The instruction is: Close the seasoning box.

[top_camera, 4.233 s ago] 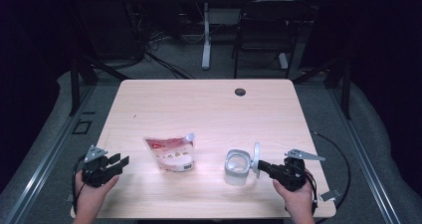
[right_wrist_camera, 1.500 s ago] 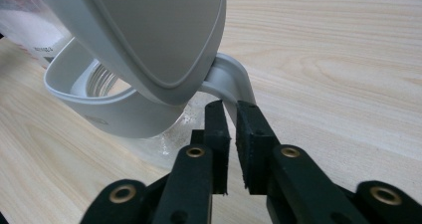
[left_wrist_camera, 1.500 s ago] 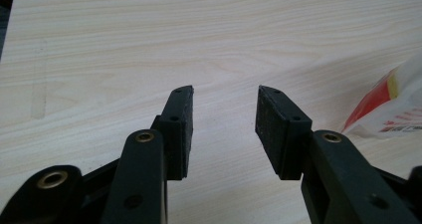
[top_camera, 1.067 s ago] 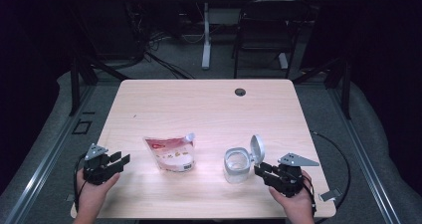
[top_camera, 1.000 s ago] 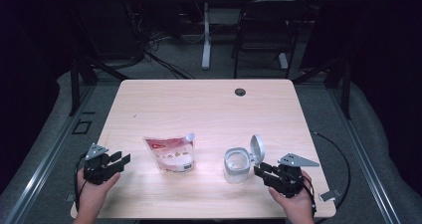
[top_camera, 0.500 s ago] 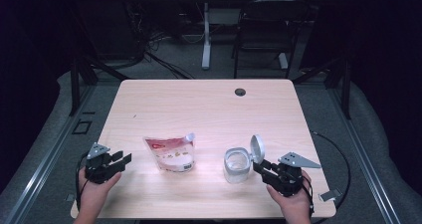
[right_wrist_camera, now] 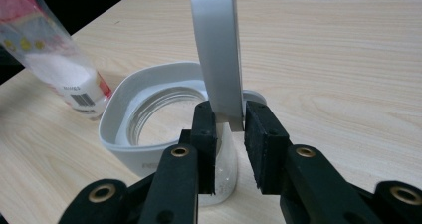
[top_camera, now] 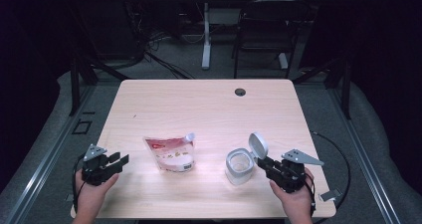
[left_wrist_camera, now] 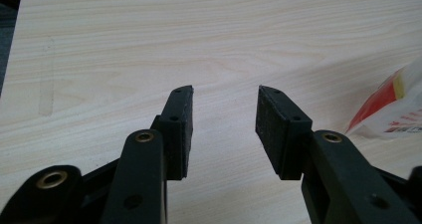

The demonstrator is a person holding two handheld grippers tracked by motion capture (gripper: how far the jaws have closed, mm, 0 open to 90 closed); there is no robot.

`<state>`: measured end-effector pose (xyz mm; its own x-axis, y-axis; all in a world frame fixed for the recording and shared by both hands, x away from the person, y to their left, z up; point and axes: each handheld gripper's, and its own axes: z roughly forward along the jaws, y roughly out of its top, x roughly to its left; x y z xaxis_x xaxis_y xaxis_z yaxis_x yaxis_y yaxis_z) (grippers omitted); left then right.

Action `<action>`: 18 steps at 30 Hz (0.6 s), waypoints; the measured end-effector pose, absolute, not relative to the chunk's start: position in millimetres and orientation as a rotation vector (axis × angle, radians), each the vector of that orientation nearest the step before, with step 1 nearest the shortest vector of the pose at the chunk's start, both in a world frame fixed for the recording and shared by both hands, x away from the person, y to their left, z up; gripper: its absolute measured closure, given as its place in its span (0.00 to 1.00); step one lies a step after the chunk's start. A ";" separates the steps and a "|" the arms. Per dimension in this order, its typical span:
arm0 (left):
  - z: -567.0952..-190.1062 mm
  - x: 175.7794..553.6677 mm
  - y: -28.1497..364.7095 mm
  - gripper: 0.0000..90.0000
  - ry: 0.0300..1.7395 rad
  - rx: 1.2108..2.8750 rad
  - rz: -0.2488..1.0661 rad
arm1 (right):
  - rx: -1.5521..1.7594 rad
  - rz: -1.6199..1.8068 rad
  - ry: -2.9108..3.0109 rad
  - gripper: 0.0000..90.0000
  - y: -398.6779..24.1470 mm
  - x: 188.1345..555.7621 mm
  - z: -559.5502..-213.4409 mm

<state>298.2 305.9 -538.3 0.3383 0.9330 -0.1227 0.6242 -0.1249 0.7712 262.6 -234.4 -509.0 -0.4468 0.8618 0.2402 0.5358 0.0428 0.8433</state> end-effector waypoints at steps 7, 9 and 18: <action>-537.6 295.9 308.1 0.65 1.379 1.839 0.518 | 1.449 1.363 1.969 0.85 -240.3 270.8 -508.3; -537.7 295.6 308.2 0.65 1.382 1.832 0.519 | 1.449 1.358 1.969 0.85 -240.9 272.2 -507.9; -537.2 294.1 309.5 0.65 1.389 1.827 0.520 | 1.485 1.384 1.972 0.86 -245.0 288.5 -507.0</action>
